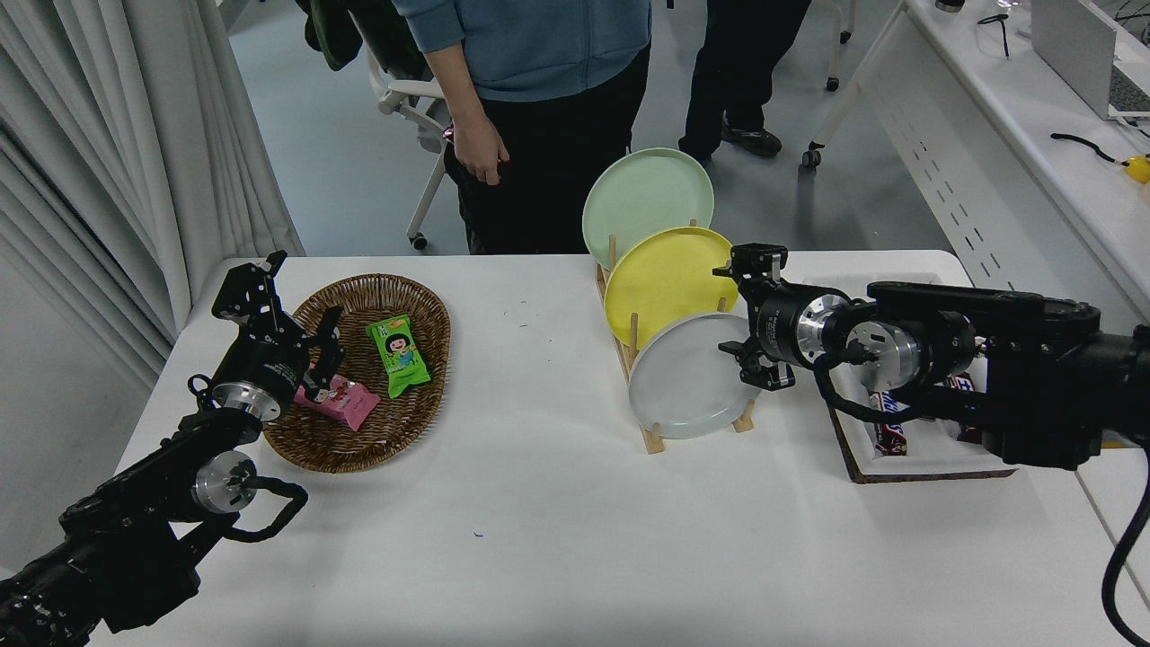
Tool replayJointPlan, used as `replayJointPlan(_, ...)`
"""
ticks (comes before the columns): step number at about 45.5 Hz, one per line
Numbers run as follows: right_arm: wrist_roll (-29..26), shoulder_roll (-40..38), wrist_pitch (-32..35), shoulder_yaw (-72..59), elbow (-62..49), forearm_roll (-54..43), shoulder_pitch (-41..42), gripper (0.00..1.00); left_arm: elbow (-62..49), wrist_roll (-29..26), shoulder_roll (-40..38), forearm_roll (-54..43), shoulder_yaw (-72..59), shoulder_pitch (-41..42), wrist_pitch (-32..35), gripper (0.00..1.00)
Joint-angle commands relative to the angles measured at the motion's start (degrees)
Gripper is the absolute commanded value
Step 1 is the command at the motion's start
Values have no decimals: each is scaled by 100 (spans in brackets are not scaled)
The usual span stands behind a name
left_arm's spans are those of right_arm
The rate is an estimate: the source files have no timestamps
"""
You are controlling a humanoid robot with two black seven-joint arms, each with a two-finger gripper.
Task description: Place the plate on the table
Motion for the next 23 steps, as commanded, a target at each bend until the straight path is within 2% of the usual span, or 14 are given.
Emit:
replayJointPlan(1,-100,51,27,18,-131,13,-21,79,0,0,0,0,0,6,0,100)
replayJointPlan(5,-100,59,27,18,-236,13,-29,77,0,0,0,0,0,6,0,100)
replayJointPlan(11,-100,95,27,79,-280,-5,-29,66,0,0,0,0,0,-2,0,100)
replayJointPlan(14,-127,95,36,97,-307,-5,-21,58,0,0,0,0,0,-2,0,100)
replayJointPlan(23,-144,130,80,158,-324,12,-3,56,0,0,0,0,0,-2,0,100)
